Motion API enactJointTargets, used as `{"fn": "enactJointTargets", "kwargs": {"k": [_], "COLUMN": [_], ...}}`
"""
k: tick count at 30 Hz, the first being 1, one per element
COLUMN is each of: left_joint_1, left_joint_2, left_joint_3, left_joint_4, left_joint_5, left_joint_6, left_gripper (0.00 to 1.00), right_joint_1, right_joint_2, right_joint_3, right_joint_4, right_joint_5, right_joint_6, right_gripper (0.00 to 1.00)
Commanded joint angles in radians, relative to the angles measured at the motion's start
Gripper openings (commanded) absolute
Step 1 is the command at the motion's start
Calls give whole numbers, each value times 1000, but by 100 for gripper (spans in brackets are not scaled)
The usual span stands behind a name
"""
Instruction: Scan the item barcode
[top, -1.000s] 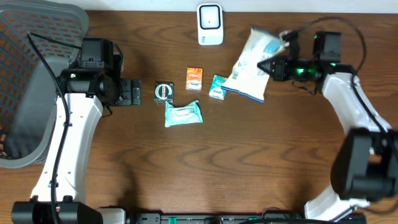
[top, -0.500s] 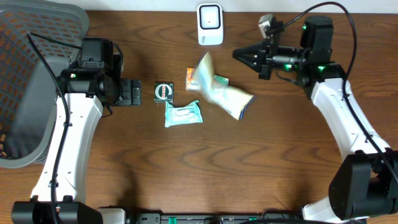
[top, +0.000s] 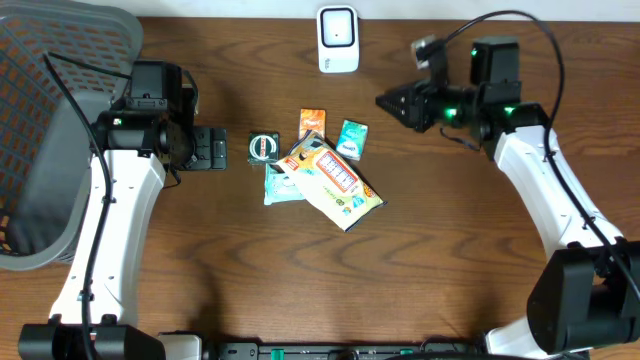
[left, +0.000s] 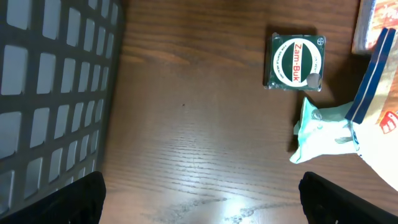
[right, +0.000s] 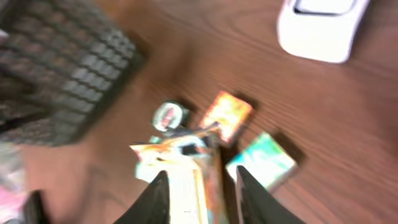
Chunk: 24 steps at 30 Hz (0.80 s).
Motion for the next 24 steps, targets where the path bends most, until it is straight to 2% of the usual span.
{"fn": "enactJointTargets", "kwargs": {"k": [1, 4, 9, 11, 17, 24], "left_joint_1": [0, 0, 0, 0, 0, 0], "left_joint_2": [6, 6, 6, 6, 6, 6], "left_joint_3": [-7, -7, -7, -7, -7, -7], "left_joint_4": [-1, -1, -1, -1, -1, -1], "left_joint_5": [-10, -10, -10, -10, -10, -10], "left_joint_6": [6, 6, 6, 6, 6, 6], "left_gripper": [98, 97, 98, 98, 98, 98], "right_joint_1": [76, 163, 341, 415, 627, 761], "right_joint_2": [-10, -10, -10, -10, 17, 123], "right_joint_3": [6, 6, 6, 6, 4, 4], "right_joint_4": [-78, -130, -153, -158, -201, -210], "right_joint_5": [291, 477, 681, 774, 1076, 1191], "right_joint_6": [-99, -138, -170, -169, -129, -83], "right_gripper": [38, 53, 80, 99, 99, 99]}}
